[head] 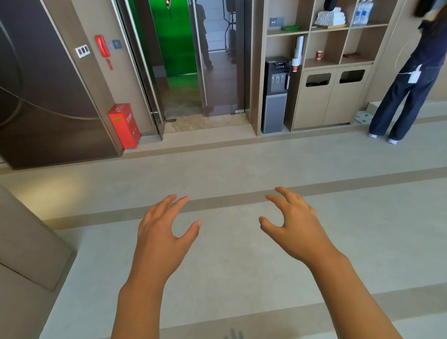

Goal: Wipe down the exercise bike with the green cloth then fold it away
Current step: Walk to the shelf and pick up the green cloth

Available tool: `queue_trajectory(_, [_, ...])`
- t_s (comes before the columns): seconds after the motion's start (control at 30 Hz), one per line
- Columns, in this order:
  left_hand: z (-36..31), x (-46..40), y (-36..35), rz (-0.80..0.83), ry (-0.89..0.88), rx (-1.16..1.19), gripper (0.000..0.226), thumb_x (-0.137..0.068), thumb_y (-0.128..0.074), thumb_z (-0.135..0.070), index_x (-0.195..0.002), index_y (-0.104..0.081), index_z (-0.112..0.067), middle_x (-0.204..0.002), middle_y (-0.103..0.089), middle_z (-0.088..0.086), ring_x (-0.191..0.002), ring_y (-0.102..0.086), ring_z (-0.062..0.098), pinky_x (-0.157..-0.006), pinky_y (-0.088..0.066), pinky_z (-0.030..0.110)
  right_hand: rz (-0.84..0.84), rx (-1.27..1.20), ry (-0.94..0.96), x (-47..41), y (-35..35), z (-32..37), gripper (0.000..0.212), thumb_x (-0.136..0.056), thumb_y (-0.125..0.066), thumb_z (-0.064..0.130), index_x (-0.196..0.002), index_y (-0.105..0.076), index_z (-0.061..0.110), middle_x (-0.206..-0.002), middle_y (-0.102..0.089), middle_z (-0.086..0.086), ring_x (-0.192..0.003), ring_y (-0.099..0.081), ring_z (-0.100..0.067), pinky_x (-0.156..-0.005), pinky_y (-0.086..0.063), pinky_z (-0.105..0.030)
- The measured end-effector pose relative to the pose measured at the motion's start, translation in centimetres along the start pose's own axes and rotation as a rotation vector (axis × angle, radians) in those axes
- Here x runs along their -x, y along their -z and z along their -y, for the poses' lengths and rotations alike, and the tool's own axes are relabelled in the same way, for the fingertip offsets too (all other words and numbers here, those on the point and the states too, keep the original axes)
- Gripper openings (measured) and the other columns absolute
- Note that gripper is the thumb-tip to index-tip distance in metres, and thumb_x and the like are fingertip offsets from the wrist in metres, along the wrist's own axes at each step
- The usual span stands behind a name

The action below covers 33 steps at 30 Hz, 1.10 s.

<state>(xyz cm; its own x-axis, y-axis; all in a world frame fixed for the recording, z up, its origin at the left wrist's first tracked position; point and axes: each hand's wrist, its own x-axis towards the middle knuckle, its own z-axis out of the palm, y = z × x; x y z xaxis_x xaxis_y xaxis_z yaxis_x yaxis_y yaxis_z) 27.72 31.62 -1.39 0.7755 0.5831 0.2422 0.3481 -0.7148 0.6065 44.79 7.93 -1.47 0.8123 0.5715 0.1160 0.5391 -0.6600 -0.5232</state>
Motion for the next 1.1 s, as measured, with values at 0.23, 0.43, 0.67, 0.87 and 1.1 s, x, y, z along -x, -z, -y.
queue_trajectory(0.23, [-3.3, -8.0, -5.4, -0.005, -0.025, 0.012, 0.058, -0.091, -0.066, -0.057, -0.146, -0.047, -0.05, -0.157, -0.038, -0.027, -0.15, -0.026, 0.005, -0.122, -0.035, 0.044, 0.007, -0.023, -0.005, -8.7, 1.7, -5.6, 0.062, -0.097, -0.058, 0.053, -0.154, -0.048, 0.031, -0.168, -0.028, 0.01, -0.156, -0.022, -0.012, -0.125, -0.021, -0.041])
queue_trajectory(0.43, [-8.2, -16.1, -10.0, -0.023, -0.047, -0.042, 0.057, -0.091, -0.065, -0.058, -0.145, -0.05, -0.048, -0.157, -0.039, -0.024, -0.149, -0.028, 0.007, -0.123, -0.032, 0.043, -0.004, -0.048, 0.018, -17.4, 4.8, -10.9, 0.061, -0.097, -0.059, 0.052, -0.153, -0.048, 0.03, -0.169, -0.028, 0.009, -0.156, -0.022, -0.014, -0.125, -0.022, -0.044])
queue_trajectory(0.67, [-13.7, -22.9, -15.4, -0.027, -0.045, -0.065, 0.057, -0.092, -0.066, -0.055, -0.146, -0.05, -0.047, -0.157, -0.04, -0.023, -0.149, -0.029, 0.008, -0.123, -0.031, 0.041, -0.007, -0.045, 0.031, -24.5, 7.9, -17.2, 0.062, -0.097, -0.058, 0.053, -0.153, -0.049, 0.03, -0.168, -0.03, 0.007, -0.156, -0.024, -0.016, -0.126, -0.022, -0.045])
queue_trajectory(0.87, [-15.7, -27.2, -18.8, -0.03, -0.068, -0.165, 0.056, -0.093, -0.065, -0.053, -0.146, -0.051, -0.043, -0.157, -0.043, -0.016, -0.148, -0.033, 0.011, -0.122, -0.033, 0.043, -0.006, -0.051, 0.0, -28.9, 8.6, -21.1, 0.061, -0.098, -0.058, 0.052, -0.153, -0.05, 0.028, -0.168, -0.031, 0.005, -0.155, -0.025, -0.018, -0.125, -0.023, -0.046])
queue_trajectory(1.1, [-16.2, -33.3, -21.7, -0.053, -0.064, -0.166, 0.052, -0.094, -0.065, -0.048, -0.144, -0.056, -0.037, -0.151, -0.051, -0.012, -0.142, -0.04, 0.014, -0.117, -0.039, 0.043, -0.02, -0.062, -0.023, -34.6, 8.2, -23.0, 0.056, -0.1, -0.058, 0.047, -0.152, -0.051, 0.026, -0.165, -0.036, 0.006, -0.151, -0.031, -0.017, -0.122, -0.031, -0.045])
